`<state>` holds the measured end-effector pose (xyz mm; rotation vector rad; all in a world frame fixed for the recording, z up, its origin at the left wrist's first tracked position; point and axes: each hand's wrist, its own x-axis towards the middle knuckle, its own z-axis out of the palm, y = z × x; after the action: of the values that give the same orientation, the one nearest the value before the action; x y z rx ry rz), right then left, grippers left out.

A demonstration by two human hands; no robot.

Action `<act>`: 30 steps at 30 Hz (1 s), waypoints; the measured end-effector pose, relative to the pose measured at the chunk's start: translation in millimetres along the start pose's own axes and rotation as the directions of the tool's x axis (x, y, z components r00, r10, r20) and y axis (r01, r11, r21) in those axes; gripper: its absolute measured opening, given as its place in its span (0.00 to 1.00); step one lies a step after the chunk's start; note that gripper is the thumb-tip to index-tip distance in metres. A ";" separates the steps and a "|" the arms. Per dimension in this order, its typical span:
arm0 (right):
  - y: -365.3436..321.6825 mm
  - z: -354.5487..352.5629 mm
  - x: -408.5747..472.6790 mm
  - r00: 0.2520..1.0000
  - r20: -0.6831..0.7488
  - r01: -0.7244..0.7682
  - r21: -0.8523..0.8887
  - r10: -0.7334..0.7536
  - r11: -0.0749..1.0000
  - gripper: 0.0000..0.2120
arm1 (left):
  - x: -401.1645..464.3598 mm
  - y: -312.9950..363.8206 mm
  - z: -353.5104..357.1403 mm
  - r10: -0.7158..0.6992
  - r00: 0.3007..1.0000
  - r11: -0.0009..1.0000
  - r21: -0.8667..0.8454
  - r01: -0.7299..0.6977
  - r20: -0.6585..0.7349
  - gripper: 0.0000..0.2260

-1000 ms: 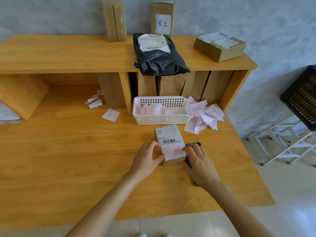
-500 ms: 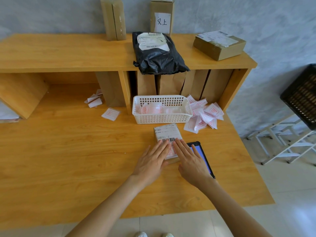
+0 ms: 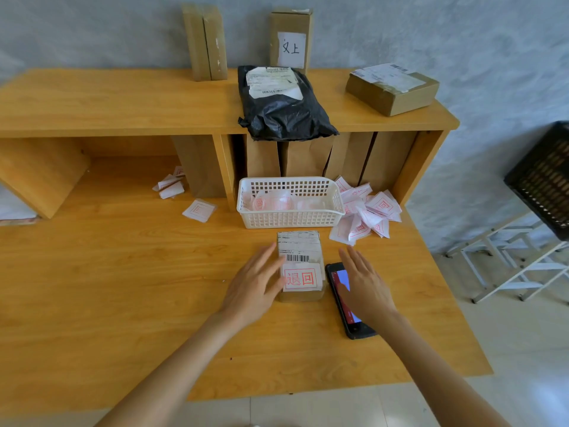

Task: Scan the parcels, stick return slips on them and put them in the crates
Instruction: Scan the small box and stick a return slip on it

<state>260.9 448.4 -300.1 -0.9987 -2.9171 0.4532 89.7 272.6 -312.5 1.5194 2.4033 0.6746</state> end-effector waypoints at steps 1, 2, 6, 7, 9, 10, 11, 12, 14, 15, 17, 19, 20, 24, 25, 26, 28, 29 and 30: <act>2.4 -6.6 5.3 1.000 -0.002 -0.008 -0.009 0.008 1.000 0.35 | 5.3 2.8 -2.4 -0.078 0.995 0.993 -0.093 0.073 -0.053 0.23; 4.0 -13.1 11.2 1.000 -0.008 -0.021 -0.017 0.021 1.000 0.35 | 12.0 6.9 -3.4 -0.182 0.980 0.967 -0.193 0.164 -0.076 0.23; 6.2 -35.6 34.5 0.998 -0.041 -0.053 -0.033 0.052 0.998 0.31 | 41.6 25.9 -3.9 -0.552 0.800 0.559 -0.608 0.564 0.235 0.27; 7.1 -38.7 38.1 0.998 -0.043 -0.057 -0.032 0.055 0.998 0.29 | 46.3 28.4 -1.4 -0.575 0.751 0.435 -0.657 0.616 0.324 0.27; 9.7 -41.9 40.8 0.997 -0.029 -0.074 -0.028 0.073 0.997 0.26 | 50.7 33.3 2.6 -0.591 0.691 0.291 -0.688 0.664 0.417 0.28; 12.2 -43.7 39.9 0.996 -0.017 -0.086 -0.027 0.085 0.996 0.25 | 51.5 36.7 3.8 -0.593 0.682 0.257 -0.702 0.664 0.428 0.25; 13.4 -43.9 39.1 0.995 0.000 -0.099 -0.026 0.099 0.995 0.25 | 51.0 38.6 3.7 -0.596 0.681 0.235 -0.718 0.655 0.426 0.20; 16.4 -44.4 37.2 0.994 0.010 -0.112 -0.028 0.112 0.993 0.25 | 50.3 41.5 3.7 -0.603 0.681 0.224 -0.731 0.644 0.415 0.15; 23.7 -46.2 32.2 0.992 0.020 -0.127 -0.035 0.128 0.991 0.24 | 49.0 46.4 3.4 -0.621 0.687 0.220 -0.758 0.614 0.377 0.11; 26.8 -47.8 30.0 0.990 0.024 -0.135 -0.038 0.136 0.990 0.25 | 48.4 47.3 2.7 -0.629 0.689 0.220 -0.768 0.601 0.359 0.10; 32.1 -53.4 25.7 0.988 0.021 -0.151 -0.040 0.152 0.988 0.26 | 46.9 50.9 -0.8 -0.638 0.691 0.211 -0.786 0.582 0.340 0.10; 34.2 -62.1 20.8 0.986 0.010 -0.168 -0.047 0.169 0.985 0.27 | 44.4 54.5 -4.6 -0.637 0.701 0.216 -0.797 0.564 0.323 0.10; 34.4 -67.1 18.5 0.984 -0.003 -0.176 -0.057 0.176 0.983 0.27 | 43.3 56.6 -7.5 -0.632 0.710 0.224 -0.804 0.551 0.311 0.10; 30.8 -92.4 10.6 0.980 -0.071 -0.193 -0.112 0.186 0.975 0.27 | 42.8 62.8 -28.1 -0.597 0.746 0.202 -0.845 0.495 0.295 0.11; 28.8 -99.8 8.2 0.978 -0.097 -0.199 -0.131 0.187 0.971 0.26 | 44.0 65.0 -36.0 -0.583 0.760 0.191 -0.860 0.473 0.288 0.11; 26.9 -107.9 5.5 0.974 -0.126 -0.206 -0.150 0.188 0.967 0.26 | 46.7 67.6 -43.8 -0.563 0.780 0.188 -0.877 0.443 0.273 0.11; 22.2 -125.4 -1.8 0.963 -0.178 -0.233 -0.185 0.200 0.955 0.25 | 50.8 78.3 -63.3 -0.508 0.825 0.214 -0.891 0.400 0.248 0.11; 20.5 -133.9 -5.9 0.956 -0.204 -0.250 -0.199 0.209 0.948 0.24 | 52.8 85.5 -74.3 -0.486 0.837 0.232 -0.886 0.403 0.253 0.10; 19.2 -141.7 -10.2 0.948 -0.230 -0.269 -0.211 0.220 0.940 0.24 | 55.9 91.8 -84.2 -0.467 0.843 0.247 -0.876 0.415 0.268 0.10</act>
<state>297.0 494.1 -169.1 -1.3603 -2.7185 -0.0053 103.0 333.7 -191.0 0.2873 1.6763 1.5317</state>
